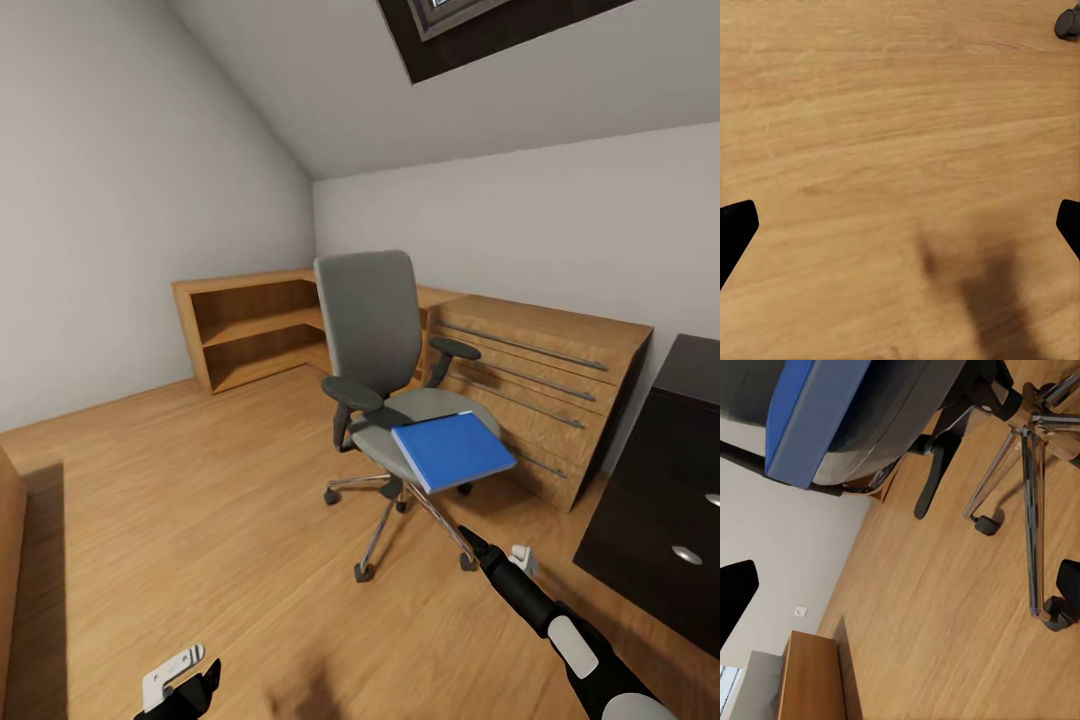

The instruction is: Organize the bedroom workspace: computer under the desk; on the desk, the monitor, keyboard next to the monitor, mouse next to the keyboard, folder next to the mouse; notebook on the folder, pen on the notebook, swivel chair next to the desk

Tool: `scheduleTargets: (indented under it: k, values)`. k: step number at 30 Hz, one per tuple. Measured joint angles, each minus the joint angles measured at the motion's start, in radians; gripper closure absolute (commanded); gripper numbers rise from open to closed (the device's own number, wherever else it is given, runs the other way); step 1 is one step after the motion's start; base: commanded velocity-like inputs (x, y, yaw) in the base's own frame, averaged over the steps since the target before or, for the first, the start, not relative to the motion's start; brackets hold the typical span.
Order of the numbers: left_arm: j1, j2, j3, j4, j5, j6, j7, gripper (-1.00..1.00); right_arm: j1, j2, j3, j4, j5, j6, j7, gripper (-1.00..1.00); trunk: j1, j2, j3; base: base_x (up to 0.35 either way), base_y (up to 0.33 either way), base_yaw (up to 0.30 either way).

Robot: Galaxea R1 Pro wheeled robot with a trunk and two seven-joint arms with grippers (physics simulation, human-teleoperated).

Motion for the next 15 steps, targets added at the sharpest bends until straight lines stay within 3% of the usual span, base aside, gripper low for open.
scheduleTargets:
  k: [15]
  values:
    - [0.000, -0.001, -0.004, 0.000, -0.005, -0.001, 0.000, -1.00, 0.000, 0.001, 0.000, 0.000, -0.001, 0.000, 0.000, -1.00, -0.050, 0.091, 0.041, 0.004, 0.001, 0.000]
